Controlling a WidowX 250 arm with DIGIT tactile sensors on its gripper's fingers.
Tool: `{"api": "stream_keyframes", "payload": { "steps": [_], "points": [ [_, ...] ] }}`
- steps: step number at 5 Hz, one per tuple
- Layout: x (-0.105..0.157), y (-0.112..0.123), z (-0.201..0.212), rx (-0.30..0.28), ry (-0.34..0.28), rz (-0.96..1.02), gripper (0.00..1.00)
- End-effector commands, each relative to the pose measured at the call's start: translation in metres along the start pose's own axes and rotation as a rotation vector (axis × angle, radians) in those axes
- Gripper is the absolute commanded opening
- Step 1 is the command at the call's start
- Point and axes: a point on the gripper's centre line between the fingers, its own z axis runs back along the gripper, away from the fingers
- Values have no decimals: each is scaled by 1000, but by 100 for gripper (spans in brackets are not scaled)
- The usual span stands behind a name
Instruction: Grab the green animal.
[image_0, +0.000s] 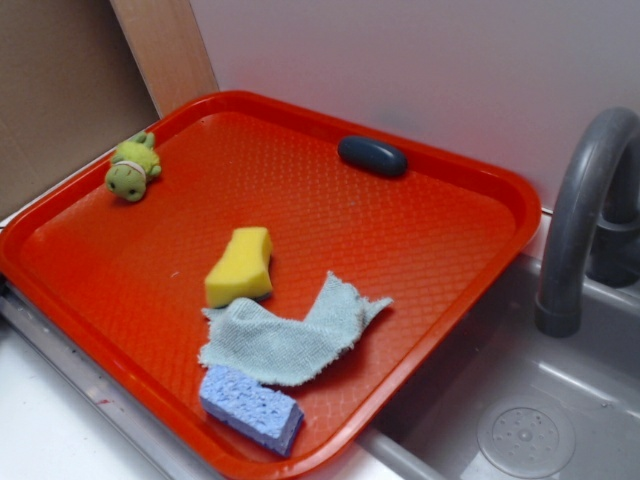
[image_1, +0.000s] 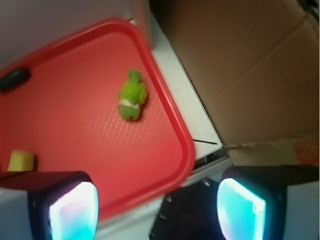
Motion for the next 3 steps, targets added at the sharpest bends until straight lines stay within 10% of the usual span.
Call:
{"api": "stream_keyframes", "payload": {
  "steps": [1, 3],
  "points": [
    [35, -8, -51, -28, -174, 139, 100],
    [53, -33, -112, -39, -246, 173, 100]
  ]
}}
